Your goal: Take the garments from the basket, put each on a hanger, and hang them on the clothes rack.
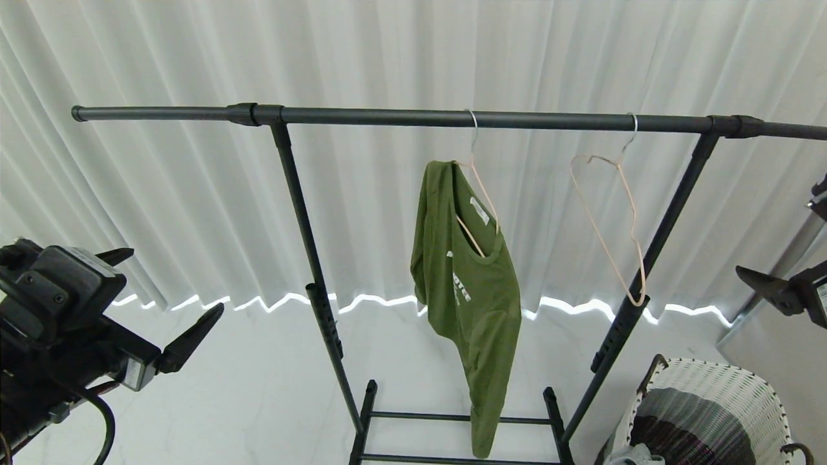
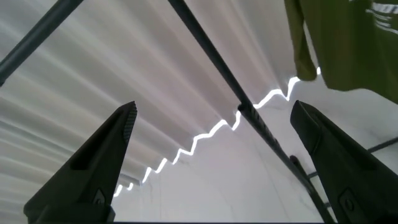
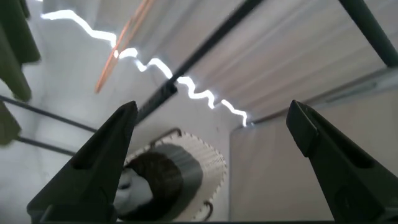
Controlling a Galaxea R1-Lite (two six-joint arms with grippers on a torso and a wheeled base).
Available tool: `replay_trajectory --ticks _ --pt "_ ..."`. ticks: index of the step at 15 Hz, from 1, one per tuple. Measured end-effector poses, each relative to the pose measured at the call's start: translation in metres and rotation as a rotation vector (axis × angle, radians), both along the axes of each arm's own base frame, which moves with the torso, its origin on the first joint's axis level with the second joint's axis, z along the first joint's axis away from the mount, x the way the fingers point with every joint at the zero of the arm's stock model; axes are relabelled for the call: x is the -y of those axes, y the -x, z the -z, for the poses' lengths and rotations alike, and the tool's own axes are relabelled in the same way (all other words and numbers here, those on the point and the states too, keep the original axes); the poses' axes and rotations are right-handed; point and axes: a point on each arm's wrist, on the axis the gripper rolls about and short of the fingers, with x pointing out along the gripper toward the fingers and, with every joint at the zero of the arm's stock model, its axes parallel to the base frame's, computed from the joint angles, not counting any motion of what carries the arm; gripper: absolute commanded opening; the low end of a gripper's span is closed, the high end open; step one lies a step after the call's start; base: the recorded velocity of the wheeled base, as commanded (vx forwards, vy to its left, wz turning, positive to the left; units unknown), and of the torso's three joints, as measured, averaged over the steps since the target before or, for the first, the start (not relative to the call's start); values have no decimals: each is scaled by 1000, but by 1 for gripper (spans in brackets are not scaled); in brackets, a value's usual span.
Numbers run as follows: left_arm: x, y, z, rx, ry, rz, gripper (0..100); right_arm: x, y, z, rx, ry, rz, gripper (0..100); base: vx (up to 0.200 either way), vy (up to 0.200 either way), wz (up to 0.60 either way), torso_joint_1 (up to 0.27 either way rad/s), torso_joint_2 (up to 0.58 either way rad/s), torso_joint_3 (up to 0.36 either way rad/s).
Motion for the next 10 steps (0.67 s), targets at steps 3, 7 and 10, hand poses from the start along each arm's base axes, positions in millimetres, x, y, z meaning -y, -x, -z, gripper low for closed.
replay_trajectory --ticks 3,7,10 --pt "-3 5 3 -8 28 -19 100 8 2 3 -1 6 41 100 -67 0 0 1 1 -1" --pt "-7 14 8 -22 93 -51 100 15 11 10 -10 32 59 100 0 0 0 0 0 0" --pt "-15 17 9 -22 155 -118 100 18 16 14 -12 33 77 100 0 0 0 0 0 0"
